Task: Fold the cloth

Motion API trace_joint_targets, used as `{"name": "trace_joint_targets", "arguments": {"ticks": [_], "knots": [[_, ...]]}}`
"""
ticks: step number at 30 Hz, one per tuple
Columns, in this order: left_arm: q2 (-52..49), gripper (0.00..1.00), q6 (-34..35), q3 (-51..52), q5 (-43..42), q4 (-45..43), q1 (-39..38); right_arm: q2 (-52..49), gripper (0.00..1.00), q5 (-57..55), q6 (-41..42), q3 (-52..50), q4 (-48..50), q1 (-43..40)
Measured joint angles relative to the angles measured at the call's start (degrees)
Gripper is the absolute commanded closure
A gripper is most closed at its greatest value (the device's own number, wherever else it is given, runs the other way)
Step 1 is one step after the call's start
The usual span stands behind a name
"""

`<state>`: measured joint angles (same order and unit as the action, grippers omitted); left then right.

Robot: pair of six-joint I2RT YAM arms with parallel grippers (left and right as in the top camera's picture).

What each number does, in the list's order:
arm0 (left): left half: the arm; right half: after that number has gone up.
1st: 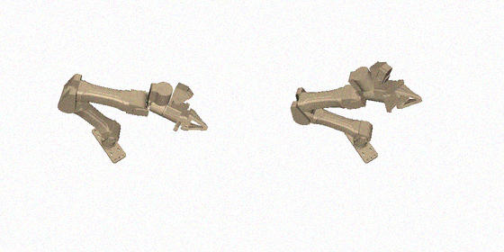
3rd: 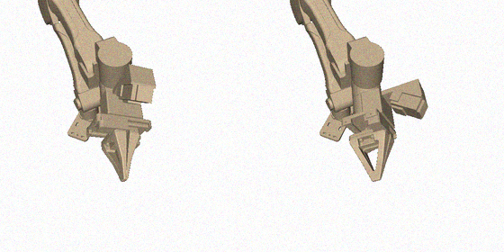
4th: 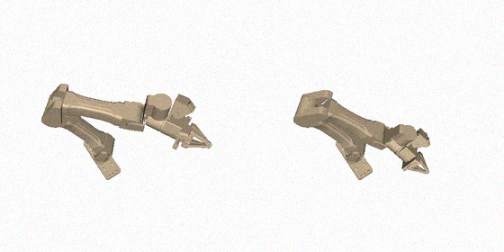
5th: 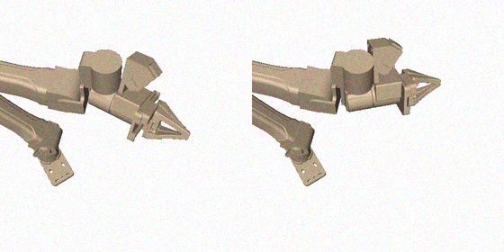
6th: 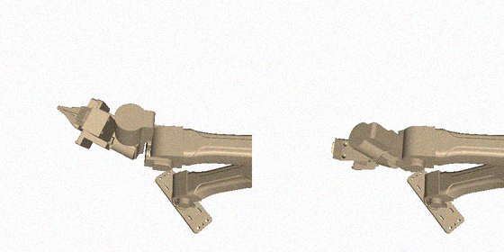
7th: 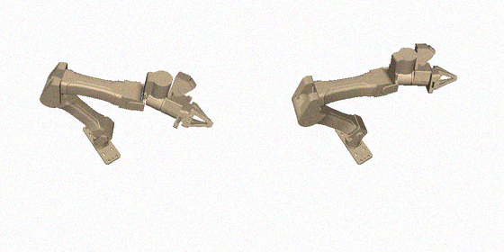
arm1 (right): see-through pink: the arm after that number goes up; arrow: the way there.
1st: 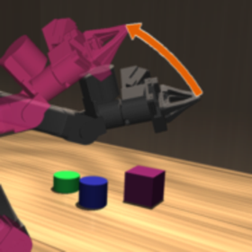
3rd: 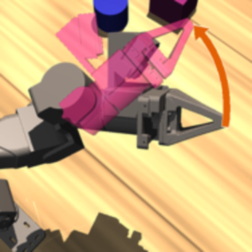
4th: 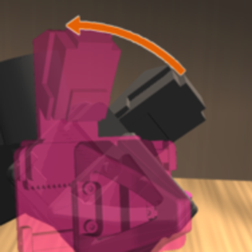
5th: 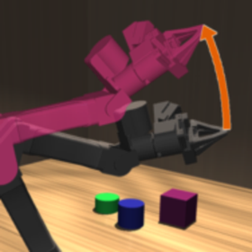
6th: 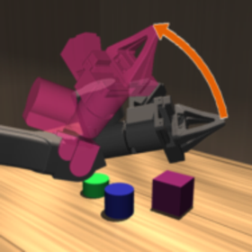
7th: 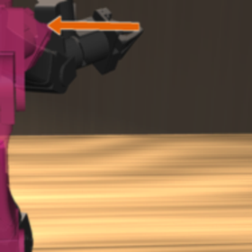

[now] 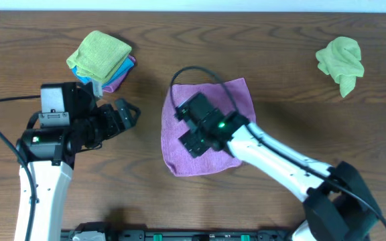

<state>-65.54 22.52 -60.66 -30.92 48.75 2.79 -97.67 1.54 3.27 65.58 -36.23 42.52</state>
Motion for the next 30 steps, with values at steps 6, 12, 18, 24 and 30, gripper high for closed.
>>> {"name": "trace_joint_targets", "arguments": {"ticks": [6,12,18,24,30], "knots": [[0.0,0.05,2.0,0.0,-0.2,1.2,0.3,2.4,0.29,-1.5,2.3,0.0,-4.3,-5.9],[-0.1,0.05,6.3,3.1,-1.7,0.6,-1.6,9.8,0.34,0.5,5.5,0.0,-9.1,-13.1],[-2.3,0.05,11.2,15.8,-7.9,-9.5,-2.3,16.2,0.32,6.6,6.3,0.0,-12.6,-22.6],[-2.4,0.05,17.8,24.1,-12.4,-19.3,-2.3,18.2,0.3,14.4,6.4,0.0,-14.2,-29.9],[-3.0,0.05,23.8,30.1,-14.1,-25.9,-4.9,18.2,0.28,18.1,6.5,0.0,-15.2,-31.4]]}}
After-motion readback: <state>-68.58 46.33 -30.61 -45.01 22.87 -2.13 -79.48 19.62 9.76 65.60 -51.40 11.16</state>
